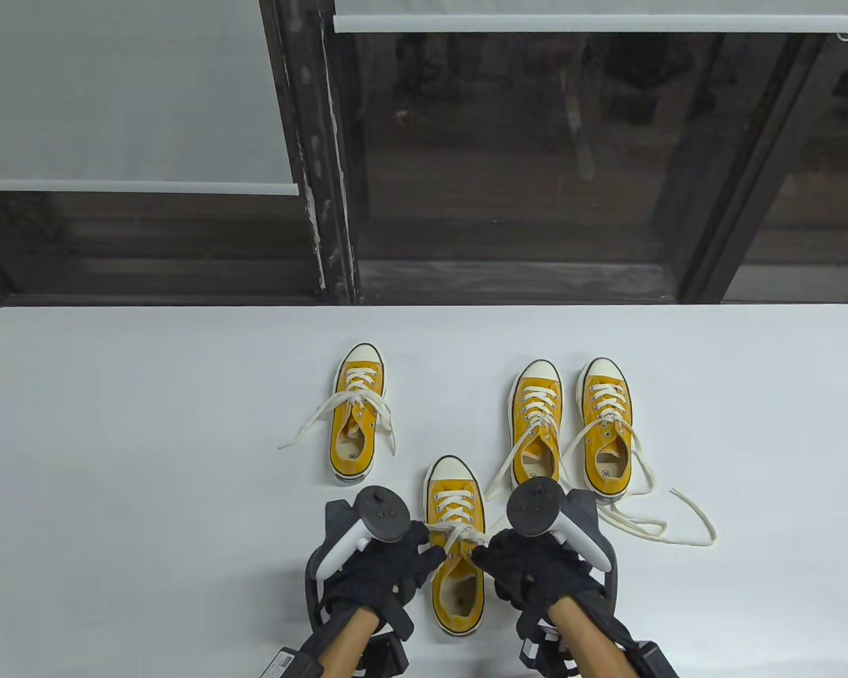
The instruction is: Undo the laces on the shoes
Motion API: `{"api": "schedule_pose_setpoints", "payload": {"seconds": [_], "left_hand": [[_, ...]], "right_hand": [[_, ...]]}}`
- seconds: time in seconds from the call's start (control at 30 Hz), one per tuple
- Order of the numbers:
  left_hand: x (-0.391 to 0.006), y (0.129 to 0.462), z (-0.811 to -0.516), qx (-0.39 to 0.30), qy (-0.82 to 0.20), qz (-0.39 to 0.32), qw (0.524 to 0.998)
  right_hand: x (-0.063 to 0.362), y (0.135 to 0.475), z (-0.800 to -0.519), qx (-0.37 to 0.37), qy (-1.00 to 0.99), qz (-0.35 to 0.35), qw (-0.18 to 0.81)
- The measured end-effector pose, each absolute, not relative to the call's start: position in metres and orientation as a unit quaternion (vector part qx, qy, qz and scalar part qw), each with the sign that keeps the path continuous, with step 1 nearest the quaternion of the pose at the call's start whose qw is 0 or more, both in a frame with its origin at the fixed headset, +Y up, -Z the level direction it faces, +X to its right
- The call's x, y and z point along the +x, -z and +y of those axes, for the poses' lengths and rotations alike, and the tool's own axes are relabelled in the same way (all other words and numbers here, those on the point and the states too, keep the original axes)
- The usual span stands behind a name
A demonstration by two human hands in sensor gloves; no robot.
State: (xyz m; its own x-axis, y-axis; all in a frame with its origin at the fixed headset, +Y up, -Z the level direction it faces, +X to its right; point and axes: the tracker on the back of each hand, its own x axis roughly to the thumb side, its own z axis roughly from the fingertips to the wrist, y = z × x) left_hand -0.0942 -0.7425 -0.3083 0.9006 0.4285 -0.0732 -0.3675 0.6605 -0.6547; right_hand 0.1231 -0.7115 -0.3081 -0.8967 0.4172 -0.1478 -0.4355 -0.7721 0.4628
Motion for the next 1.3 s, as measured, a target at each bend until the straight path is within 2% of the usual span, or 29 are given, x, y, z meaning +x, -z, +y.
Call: {"api": "schedule_pose_setpoints", "payload": {"seconds": [0.1,0.17,0.23,0.37,0.53,0.77,0.87,0.93,1.13,1.23,1.3], "left_hand": [[-0.079,0.304,-0.751,-0.353,-0.169,-0.038,0.919],[-0.070,0.302,-0.751,-0.325,-0.108,-0.031,0.939],[-0.068,0.301,-0.748,-0.316,-0.101,-0.035,0.943],[-0.078,0.307,-0.743,-0.335,-0.154,-0.031,0.929],[-0.100,0.314,-0.730,-0.348,-0.283,-0.047,0.893],[-0.124,0.314,-0.696,-0.285,-0.421,-0.083,0.857],[-0.142,0.311,-0.678,-0.230,-0.553,-0.115,0.792],[-0.154,0.307,-0.665,-0.174,-0.662,-0.134,0.717],[-0.190,0.306,-0.628,-0.080,-0.765,-0.179,0.613],[-0.205,0.305,-0.623,-0.031,-0.816,-0.202,0.541],[-0.215,0.302,-0.625,-0.012,-0.830,-0.189,0.525]], "right_hand": [[0.126,0.309,-0.715,-0.007,-0.945,0.237,0.226],[0.122,0.312,-0.725,0.019,-0.929,0.278,0.245],[0.119,0.311,-0.731,0.022,-0.915,0.304,0.264],[0.112,0.311,-0.741,0.041,-0.920,0.307,0.240],[0.112,0.311,-0.741,0.038,-0.914,0.304,0.266],[0.104,0.312,-0.743,0.031,-0.926,0.288,0.242],[0.108,0.314,-0.746,0.025,-0.923,0.291,0.252],[0.109,0.315,-0.745,0.022,-0.920,0.293,0.258],[0.109,0.315,-0.744,0.022,-0.925,0.284,0.251],[0.109,0.315,-0.745,0.022,-0.924,0.283,0.255],[0.109,0.315,-0.745,0.022,-0.925,0.282,0.255]]}}
